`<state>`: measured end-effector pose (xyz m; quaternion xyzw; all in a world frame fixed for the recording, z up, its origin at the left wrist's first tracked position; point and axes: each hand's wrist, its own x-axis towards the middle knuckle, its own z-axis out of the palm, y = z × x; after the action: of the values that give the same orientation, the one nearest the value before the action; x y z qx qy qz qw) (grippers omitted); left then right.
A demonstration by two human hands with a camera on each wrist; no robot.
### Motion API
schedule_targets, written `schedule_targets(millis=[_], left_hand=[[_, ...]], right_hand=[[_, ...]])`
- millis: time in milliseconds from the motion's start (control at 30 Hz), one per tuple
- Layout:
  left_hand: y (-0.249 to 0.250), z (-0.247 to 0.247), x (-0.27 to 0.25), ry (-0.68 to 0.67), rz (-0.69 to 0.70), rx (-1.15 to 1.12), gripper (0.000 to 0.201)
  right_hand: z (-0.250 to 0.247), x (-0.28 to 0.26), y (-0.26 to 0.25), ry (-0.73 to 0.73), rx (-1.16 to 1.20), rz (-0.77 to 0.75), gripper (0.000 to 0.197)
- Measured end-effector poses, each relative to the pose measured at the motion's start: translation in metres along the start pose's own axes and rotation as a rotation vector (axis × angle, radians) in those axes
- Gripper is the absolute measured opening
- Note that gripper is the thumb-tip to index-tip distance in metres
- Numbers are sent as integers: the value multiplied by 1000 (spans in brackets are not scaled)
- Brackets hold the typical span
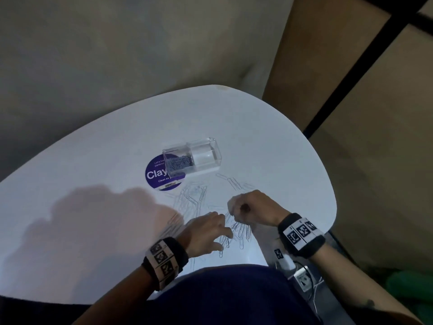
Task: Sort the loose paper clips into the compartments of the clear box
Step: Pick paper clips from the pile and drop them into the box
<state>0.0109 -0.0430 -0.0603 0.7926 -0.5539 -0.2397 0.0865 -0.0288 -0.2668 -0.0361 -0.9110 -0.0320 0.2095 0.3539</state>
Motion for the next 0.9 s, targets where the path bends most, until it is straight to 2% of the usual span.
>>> schedule_targets(millis=[167, 300, 367, 467, 667, 800, 900], left_hand=[[-21, 0, -13, 226, 12, -107, 34], [-29, -3, -18, 357, -67, -137, 37], [-25, -5, -20, 355, -59, -125, 26], [-14, 1, -24, 274, 32, -118, 11], [-8, 19, -27, 179, 61, -86, 21], [-10, 17, -27, 235, 64, -84, 14], [-11, 15, -26, 269, 31, -93, 7]], right_hand=[[23, -9, 7, -40, -101, -88, 18], [32, -4, -6, -53, -130, -180, 19], [37, -2, -11, -51, -169, -220, 21], [44, 0, -13, -101, -224, -248, 29], [43, 5, -8, -97, -223, -233, 13], [40, 9, -2, -54, -95, -199, 15], [34, 8, -4, 13, 88, -156, 18]])
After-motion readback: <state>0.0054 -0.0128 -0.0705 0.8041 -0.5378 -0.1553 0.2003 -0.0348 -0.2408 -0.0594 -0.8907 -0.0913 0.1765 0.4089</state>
